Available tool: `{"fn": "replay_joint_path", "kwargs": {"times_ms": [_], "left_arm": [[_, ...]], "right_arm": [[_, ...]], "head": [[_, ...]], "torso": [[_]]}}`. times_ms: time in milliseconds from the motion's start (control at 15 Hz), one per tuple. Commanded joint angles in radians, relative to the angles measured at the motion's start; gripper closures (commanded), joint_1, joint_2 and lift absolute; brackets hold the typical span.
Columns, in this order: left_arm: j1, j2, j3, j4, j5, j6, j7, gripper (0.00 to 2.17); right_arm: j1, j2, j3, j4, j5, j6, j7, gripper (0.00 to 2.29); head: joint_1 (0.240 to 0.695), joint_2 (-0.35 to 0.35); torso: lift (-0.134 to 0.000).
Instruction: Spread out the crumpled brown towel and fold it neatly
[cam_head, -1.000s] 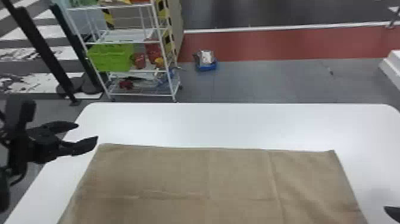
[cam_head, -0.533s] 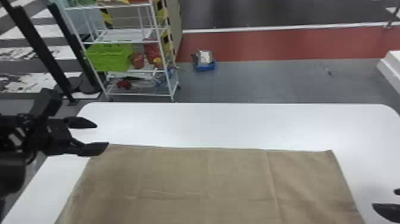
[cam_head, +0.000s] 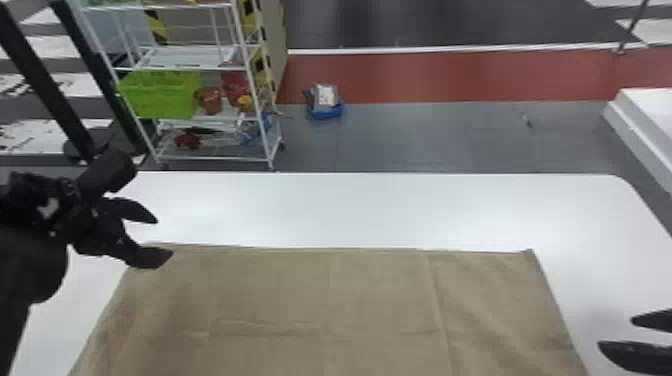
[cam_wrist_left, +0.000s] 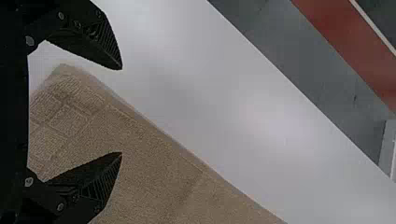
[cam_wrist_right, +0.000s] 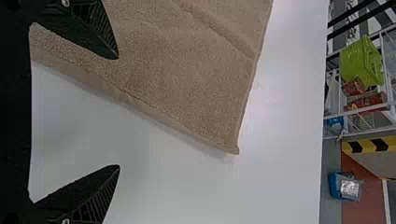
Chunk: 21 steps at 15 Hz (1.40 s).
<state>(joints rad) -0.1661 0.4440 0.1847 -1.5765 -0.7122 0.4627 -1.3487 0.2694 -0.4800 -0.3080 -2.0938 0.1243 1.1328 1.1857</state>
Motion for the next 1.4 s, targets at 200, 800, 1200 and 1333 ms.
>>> {"fn": "replay_joint_path", "kwargs": {"times_ms": [200, 800, 1200, 1333], "left_arm": [[-0.044, 0.036, -0.051, 0.101, -0.089, -0.065, 0.007, 0.27], [-0.153, 0.051, -0.106, 0.248, -0.127, -0.117, -0.010, 0.38], [-0.197, 0.065, -0.145, 0.311, -0.161, -0.080, -0.041, 0.45], [-0.214, 0.073, -0.154, 0.334, -0.161, -0.080, -0.029, 0.45]], "right_arm": [[0.001, 0.000, 0.003, 0.009, 0.002, -0.017, 0.000, 0.03], [0.011, 0.000, 0.004, 0.014, 0.006, -0.026, 0.002, 0.04], [0.010, -0.002, 0.003, 0.018, 0.006, -0.044, 0.002, 0.04], [0.010, -0.003, 0.003, 0.021, 0.006, -0.047, 0.002, 0.04]], "head": [[0.695, 0.109], [0.695, 0.136], [0.695, 0.140], [0.695, 0.145]], "torso": [[-0.122], [-0.122], [-0.122], [-0.122]]}}
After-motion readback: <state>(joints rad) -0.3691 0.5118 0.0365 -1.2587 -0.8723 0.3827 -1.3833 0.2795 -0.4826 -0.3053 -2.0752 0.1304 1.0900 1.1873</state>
